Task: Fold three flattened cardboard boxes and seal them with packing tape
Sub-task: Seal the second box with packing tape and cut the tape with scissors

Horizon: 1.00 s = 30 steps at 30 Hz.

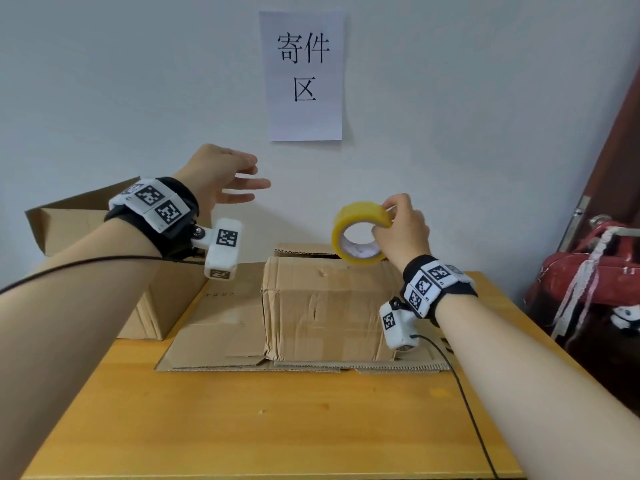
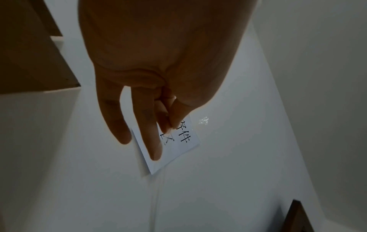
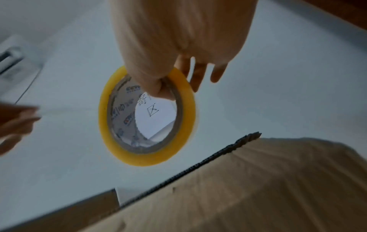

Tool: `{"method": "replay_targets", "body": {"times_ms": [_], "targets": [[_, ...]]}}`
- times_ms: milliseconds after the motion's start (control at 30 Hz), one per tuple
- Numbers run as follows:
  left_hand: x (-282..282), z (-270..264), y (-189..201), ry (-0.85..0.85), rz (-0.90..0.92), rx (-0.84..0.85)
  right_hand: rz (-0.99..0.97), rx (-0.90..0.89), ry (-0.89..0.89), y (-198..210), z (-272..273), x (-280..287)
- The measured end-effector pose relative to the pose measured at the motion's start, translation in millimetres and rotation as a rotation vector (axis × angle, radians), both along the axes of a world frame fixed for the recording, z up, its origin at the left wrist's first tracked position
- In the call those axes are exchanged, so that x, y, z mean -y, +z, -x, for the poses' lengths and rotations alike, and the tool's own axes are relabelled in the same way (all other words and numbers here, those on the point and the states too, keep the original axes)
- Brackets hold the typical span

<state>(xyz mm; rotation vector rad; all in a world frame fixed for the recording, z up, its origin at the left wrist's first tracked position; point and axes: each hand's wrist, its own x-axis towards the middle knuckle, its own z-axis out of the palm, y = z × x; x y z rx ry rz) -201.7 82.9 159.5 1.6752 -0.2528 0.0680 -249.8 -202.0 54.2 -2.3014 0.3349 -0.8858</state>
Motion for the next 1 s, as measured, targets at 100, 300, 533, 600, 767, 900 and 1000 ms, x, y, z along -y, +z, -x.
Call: {"method": "replay_targets", "body": {"times_ms": [100,300,533,600,767,900,1000], "targets": [[3.2,-1.4,-2.1,-0.029,0.09,-0.051,-0.328,-0.094,-0.012,-0.7,-5.1,9.2],[8.4,-10.6,-13.1,-0.044,0.161,-0.106,-0.38,-0.09,0.018,-2.9,-11.1,16.0],[11.6,-21.8,-35.7,-0.043,0.19,-0.174,-0.057,-0.034,-0.062,9.0,-12.7,23.4],[11.6,-23.9,-39.0,-0.041,0.199,-0.186,0.027,-0.035,-0.096,12.6,-12.6,26.0],[5.5,-31.1,-42.0,0.002,0.226,-0.215,0.308,-0.11,-0.205,5.3,-12.7,34.2],[6.3,-35.4,-52.8,0.003,0.193,-0.267,0.361,-0.125,-0.237,-2.3,-14.3,35.9],[5.2,-41.2,-64.2,0.032,0.184,-0.321,0.358,-0.1,-0.228,3.3,-15.4,36.1]]}}
